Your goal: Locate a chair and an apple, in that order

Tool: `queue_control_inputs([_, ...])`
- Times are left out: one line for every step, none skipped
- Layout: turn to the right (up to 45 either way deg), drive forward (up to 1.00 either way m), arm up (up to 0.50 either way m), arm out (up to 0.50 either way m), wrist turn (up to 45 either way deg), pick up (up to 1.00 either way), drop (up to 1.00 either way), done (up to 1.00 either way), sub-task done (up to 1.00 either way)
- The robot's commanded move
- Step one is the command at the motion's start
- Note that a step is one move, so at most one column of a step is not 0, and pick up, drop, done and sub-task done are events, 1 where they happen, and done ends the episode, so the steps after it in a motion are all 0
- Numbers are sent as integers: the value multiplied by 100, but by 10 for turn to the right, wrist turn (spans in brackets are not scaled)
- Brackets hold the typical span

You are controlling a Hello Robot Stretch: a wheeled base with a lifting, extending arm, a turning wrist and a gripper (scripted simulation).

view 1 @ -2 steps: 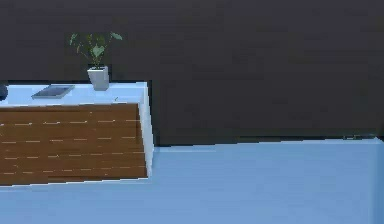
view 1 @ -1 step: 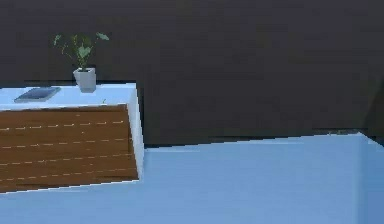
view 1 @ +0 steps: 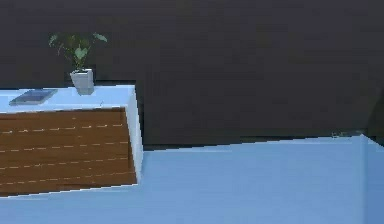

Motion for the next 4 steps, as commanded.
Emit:
queue_control_inputs([-450,0,0,0,0,0,0,0,0])
queue_control_inputs([-450,0,0,0,0,0,0,0,0])
queue_control_inputs([-180,0,0,0,0,0,0,0,0])
queue_control_inputs([0,100,0,0,0,0,0,0,0])
